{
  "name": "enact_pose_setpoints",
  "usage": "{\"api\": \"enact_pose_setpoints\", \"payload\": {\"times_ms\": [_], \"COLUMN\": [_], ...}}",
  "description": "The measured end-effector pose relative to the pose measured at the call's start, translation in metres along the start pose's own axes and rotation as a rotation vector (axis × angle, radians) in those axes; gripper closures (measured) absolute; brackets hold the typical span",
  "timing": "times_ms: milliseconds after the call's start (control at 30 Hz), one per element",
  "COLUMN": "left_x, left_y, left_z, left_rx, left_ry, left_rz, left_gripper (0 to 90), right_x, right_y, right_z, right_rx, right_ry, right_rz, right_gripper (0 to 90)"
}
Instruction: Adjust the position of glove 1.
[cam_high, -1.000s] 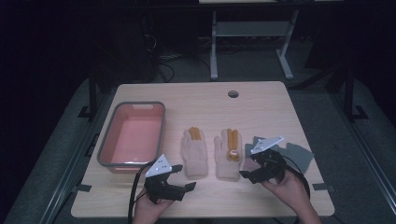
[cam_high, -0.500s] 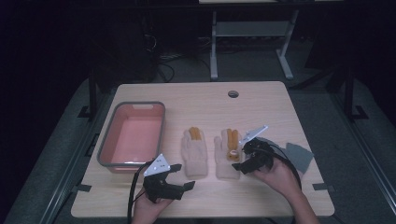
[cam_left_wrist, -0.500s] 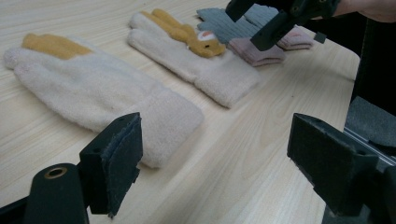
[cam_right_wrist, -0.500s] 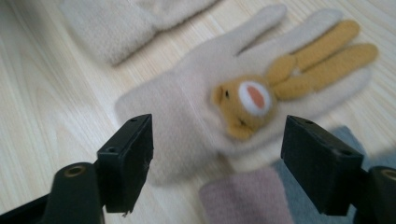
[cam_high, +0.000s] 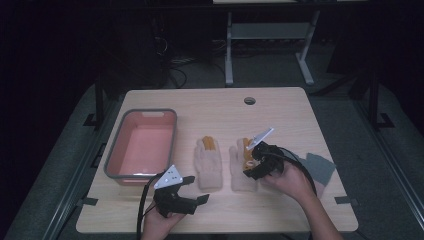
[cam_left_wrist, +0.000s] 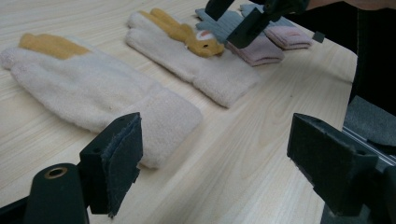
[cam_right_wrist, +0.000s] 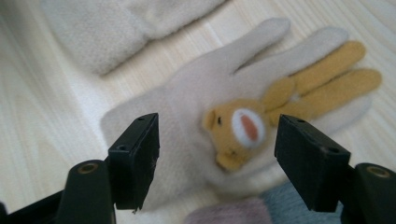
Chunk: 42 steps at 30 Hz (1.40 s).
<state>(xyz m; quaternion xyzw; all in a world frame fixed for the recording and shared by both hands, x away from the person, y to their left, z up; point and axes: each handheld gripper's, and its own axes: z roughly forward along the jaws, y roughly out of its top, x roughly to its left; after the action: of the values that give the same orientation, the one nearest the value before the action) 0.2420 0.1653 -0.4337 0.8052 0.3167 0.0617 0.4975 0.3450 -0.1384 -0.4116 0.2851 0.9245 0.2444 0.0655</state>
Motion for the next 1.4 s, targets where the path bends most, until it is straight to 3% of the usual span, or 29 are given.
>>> {"api": "enact_pose_setpoints", "payload": {"times_ms": [267,367,600,667,867,1033,1400], "left_x": [0.000,0.001,0.000,0.000,-0.001,-0.002,-0.001], "left_y": [0.000,0.000,0.000,0.000,0.000,0.000,0.000], "left_z": [-0.001,-0.001,0.000,0.000,0.000,0.000,0.001], "left_rx": [-0.001,-0.001,0.001,0.001,0.008,-0.014,-0.011], "left_ry": [0.000,-0.001,-0.004,-0.004,-0.008,-0.008,-0.015], "left_rz": [-0.005,-0.004,-0.002,-0.002,-0.003,-0.001,-0.012], "left_gripper": [18.1,18.1,18.2,18.2,18.2,19.3,19.2], "right_x": [-0.010,-0.014,-0.012,-0.010,-0.008,-0.008,-0.009], "right_y": [0.013,0.013,0.014,0.014,0.013,0.008,0.009], "right_z": [0.011,0.021,0.036,0.039,0.040,0.040,0.037], "right_rx": [0.042,0.090,0.158,0.168,0.161,0.122,0.122], "right_ry": [-0.007,0.000,-0.015,-0.038,-0.059,-0.053,-0.053], "right_rz": [-0.011,-0.006,-0.026,-0.042,-0.039,-0.001,0.003], "right_gripper": [38.0,41.1,45.0,46.2,49.3,51.1,55.8]}}
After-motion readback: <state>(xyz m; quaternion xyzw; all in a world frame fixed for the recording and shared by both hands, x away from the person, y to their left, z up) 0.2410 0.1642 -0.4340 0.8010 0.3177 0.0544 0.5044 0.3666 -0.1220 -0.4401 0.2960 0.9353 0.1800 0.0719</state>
